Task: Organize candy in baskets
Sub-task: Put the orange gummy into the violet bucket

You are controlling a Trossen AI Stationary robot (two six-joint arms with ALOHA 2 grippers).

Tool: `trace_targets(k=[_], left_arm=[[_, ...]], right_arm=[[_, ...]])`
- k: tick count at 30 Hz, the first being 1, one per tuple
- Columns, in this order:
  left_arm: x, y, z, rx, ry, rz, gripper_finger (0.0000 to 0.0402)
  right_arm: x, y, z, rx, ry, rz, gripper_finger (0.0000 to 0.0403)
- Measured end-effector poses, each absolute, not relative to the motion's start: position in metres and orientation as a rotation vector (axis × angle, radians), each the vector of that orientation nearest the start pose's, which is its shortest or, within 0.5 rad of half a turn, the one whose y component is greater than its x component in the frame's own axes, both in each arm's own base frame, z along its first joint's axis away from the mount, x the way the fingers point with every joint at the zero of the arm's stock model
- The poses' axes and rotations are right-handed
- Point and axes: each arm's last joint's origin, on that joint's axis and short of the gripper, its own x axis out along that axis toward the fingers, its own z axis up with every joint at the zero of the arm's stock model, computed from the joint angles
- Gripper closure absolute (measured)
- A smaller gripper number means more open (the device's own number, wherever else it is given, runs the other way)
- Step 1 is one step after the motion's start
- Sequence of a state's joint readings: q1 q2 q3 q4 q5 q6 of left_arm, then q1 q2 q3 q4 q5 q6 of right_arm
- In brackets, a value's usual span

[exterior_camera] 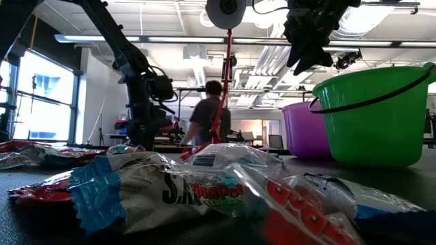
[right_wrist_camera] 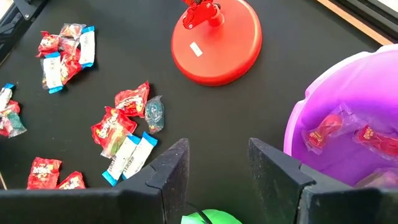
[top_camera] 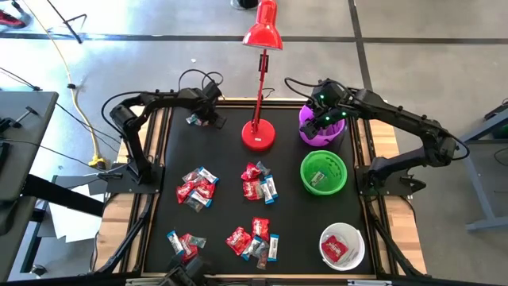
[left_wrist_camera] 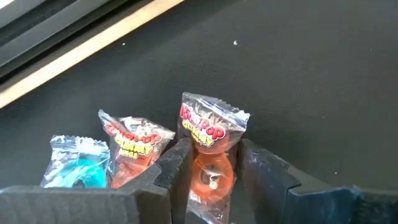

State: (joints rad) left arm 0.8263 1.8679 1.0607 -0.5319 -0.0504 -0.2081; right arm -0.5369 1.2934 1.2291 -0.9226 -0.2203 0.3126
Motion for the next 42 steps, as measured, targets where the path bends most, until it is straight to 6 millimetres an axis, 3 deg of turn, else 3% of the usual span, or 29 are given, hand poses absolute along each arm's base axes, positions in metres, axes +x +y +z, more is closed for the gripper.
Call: trace_targets(k=[5,14,23,28,37,42], left_arm=[[0.225,0.244,0.131,-0.695,1.178,0.888,0.0292],[0.226,0.238,0.142,-0.754,1.135,0.884,0.0392],[0.241,0.216,0.17,-0.857,1.012,0.7,0.0395],[0.259,0.191,0.211,-0.82,0.808,0.597,0.0399],[0.279,0.135,0.323,-0.6,0.146,0.344,0.0399],[0.28,0.109,0.353,-0.526,-0.047,0.281,0.0399]], right_arm=[[0.217,-0.122,0.322,0.654,0.876,-0.436,0.0245],[0.217,-0.122,0.322,0.655,0.875,-0.437,0.0245],[0.22,-0.123,0.323,0.645,0.84,-0.434,0.0245],[0.23,-0.129,0.333,0.643,0.683,-0.437,0.0245],[0.254,-0.128,0.364,0.626,0.307,-0.356,0.0245],[0.267,-0.116,0.383,0.56,0.129,-0.254,0.0245]])
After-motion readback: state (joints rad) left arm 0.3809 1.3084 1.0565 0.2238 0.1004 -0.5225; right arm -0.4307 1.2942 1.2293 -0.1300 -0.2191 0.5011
